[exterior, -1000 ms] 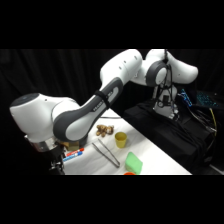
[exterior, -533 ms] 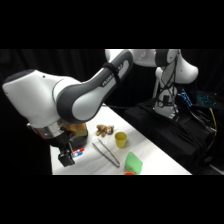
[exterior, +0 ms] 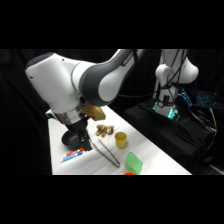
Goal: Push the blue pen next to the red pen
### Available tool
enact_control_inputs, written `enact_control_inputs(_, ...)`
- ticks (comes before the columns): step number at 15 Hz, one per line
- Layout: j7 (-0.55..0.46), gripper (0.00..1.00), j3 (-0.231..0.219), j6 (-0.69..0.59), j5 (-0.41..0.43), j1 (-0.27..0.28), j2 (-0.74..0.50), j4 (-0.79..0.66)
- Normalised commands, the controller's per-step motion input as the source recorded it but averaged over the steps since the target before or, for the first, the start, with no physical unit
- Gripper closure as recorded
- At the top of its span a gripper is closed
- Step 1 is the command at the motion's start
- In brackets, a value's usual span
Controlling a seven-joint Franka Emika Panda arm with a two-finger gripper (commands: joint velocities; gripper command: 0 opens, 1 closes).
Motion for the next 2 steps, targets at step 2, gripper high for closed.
enact_control_inputs(2,-0.01,0.0,0.008,0.31,-0.066,0.019,-0.72,-0.99)
